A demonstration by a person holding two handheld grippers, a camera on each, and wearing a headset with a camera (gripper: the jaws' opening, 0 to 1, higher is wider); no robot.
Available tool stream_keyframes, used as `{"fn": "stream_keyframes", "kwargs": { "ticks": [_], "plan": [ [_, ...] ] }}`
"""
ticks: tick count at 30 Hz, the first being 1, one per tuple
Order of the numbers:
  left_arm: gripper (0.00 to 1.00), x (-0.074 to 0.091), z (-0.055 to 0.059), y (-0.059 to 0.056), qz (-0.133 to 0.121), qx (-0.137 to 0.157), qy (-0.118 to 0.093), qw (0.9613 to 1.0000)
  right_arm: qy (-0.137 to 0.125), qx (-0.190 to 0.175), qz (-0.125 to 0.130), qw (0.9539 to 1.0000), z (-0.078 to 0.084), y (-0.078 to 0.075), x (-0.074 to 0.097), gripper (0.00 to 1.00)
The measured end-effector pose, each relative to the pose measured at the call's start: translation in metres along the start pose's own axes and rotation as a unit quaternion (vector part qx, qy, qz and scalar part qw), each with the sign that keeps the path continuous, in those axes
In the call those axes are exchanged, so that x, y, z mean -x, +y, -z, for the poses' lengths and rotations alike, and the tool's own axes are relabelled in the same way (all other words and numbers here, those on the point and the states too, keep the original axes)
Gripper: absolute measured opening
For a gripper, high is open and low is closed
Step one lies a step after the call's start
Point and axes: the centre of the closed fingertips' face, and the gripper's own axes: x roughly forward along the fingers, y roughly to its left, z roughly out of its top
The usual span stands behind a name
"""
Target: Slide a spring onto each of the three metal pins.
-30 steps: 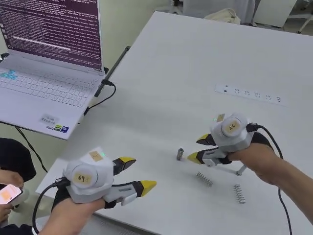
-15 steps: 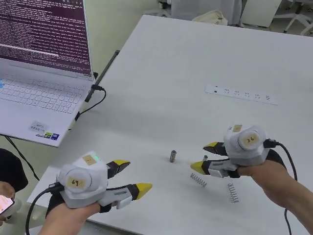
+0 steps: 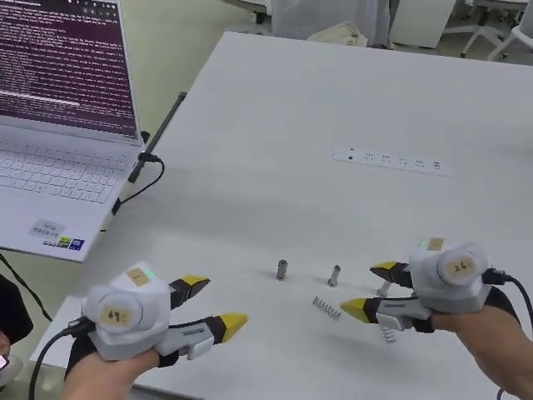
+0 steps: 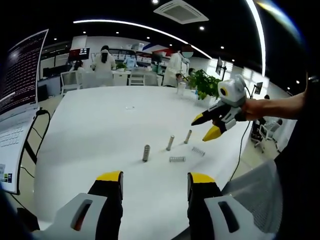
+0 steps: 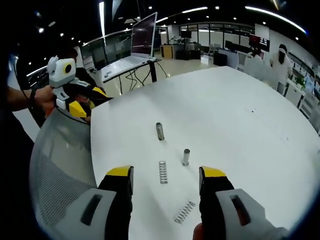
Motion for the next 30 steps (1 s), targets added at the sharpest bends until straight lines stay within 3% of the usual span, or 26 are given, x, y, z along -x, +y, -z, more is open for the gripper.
{"fn": "stream_keyframes", "kwargs": {
  "ticks": [6,13,21,30],
  "plan": [
    [0.49,0.0,0.0,0.004,-0.003,0.002,0.005,1.0,-0.001,-0.019,0.012,0.9998,0.013,-0.004,0.014,0.51],
    [0.53,0.0,-0.002,0.01,-0.009,0.008,0.006,0.9999,-0.03,-0.078,0.038,0.9958,0.025,-0.015,0.035,0.56],
    [0.55,0.0,-0.003,0.014,-0.013,0.008,0.008,0.9999,-0.027,-0.101,0.059,0.9927,0.05,-0.021,0.054,0.6],
    [0.59,-0.002,-0.003,0.017,-0.011,0.004,0.011,0.9999,-0.033,-0.117,0.064,0.9906,0.067,-0.015,0.071,0.67]
  ]
}}
